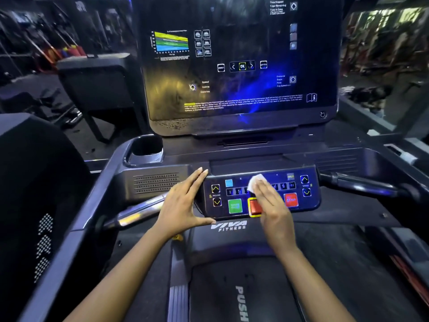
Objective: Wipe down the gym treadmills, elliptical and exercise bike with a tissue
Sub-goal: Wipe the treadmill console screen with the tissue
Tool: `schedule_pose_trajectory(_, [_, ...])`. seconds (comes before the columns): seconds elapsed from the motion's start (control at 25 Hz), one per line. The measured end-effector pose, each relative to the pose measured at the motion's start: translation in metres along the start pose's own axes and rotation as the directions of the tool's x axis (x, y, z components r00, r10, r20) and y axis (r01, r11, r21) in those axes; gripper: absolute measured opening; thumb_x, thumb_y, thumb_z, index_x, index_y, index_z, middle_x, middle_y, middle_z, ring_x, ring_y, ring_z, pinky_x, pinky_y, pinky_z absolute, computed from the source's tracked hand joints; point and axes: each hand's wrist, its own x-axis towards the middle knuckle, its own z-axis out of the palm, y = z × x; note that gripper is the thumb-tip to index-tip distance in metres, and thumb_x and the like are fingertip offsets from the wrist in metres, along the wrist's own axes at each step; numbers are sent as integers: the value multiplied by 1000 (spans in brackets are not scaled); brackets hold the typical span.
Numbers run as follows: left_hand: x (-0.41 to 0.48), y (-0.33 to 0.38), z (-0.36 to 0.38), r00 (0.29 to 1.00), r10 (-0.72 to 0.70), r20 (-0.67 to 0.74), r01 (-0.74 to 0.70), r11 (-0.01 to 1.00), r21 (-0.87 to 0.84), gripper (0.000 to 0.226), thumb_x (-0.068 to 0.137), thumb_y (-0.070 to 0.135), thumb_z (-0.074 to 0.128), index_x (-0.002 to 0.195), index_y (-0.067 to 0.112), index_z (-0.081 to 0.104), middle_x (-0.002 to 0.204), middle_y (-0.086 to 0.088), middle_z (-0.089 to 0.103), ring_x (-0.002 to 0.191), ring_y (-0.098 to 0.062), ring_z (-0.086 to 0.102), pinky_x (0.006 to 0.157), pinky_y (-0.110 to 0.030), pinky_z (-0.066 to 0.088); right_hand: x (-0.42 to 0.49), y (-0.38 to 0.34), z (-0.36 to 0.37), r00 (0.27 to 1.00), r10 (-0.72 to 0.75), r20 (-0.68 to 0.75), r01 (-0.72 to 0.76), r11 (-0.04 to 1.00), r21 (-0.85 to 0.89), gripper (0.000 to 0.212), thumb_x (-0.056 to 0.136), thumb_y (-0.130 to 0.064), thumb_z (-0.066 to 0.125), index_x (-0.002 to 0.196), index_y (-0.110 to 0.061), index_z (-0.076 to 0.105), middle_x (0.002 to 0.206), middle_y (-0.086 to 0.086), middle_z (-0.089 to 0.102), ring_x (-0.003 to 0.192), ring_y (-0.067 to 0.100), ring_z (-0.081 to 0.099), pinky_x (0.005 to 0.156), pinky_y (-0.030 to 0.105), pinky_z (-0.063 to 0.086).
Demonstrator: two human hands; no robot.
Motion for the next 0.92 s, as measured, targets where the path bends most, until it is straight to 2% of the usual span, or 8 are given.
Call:
schedule_pose_trajectory(0.12, [0,-1,3,999,9,-33,-8,1000,17,118,55,82,53,151,23,17,155,2,27,122,-18,45,98,-32,37,5,-9,-4,986,110,-126,-111,994,-2,51,78,6,33,120,-1,62,126,12,59,118,27,56,109,22,31])
schedule_pose_trajectory(0.28, [1,-2,6,998,23,-60,-23,1000,5,117,54,81,52,150,21,20,154,-1,31,121,-20,48,97,-35,42,10,-61,29,981,-189,-47,191,981,35,42,85,1,37,116,-3,65,125,10,60,121,23,53,99,31,44])
schedule_pose_trajectory(0.36, [0,-3,7,998,24,-59,-24,1000,7,117,55,82,51,150,21,19,155,0,29,122,-19,48,97,-36,41,10,-56,35,974,-225,-21,225,974,14,41,86,0,37,116,-3,65,125,10,60,120,22,53,96,30,46])
schedule_pose_trajectory(0.52, [-1,-2,6,998,29,-55,-28,999,19,116,58,83,48,151,20,19,156,-1,27,124,-20,45,96,-36,40,6,-15,17,991,-75,-108,65,994,-92,47,80,11,39,119,-2,62,126,11,59,120,22,50,108,23,33])
schedule_pose_trajectory(0.64, [0,-3,6,998,33,-56,-32,999,27,115,58,82,47,151,20,17,155,-2,28,122,-23,50,95,-37,41,9,5,2,974,105,-202,-135,981,-140,49,78,5,34,118,-2,63,123,12,61,114,25,55,104,26,36])
schedule_pose_trajectory(0.72, [-1,-3,7,998,33,-58,-31,999,37,115,59,82,47,150,20,18,155,-3,29,121,-22,50,94,-37,42,11,-2,-3,945,199,-260,-231,968,-98,51,78,3,32,116,-2,64,121,13,62,111,27,58,102,29,38])
schedule_pose_trajectory(0.8, [0,-3,8,997,30,-64,-28,999,40,115,58,81,48,150,18,20,154,-4,31,120,-21,50,93,-37,43,6,-34,8,957,159,-243,-174,984,-40,54,75,5,30,116,-2,65,121,11,62,113,24,56,106,23,34])
schedule_pose_trajectory(0.92, [0,-2,8,996,32,-77,-32,999,2,108,60,70,52,150,17,24,154,-4,31,121,-21,50,93,-37,43,-26,-87,39,996,-32,-83,35,999,32,49,77,6,36,116,-3,64,122,10,62,119,17,49,107,20,33])
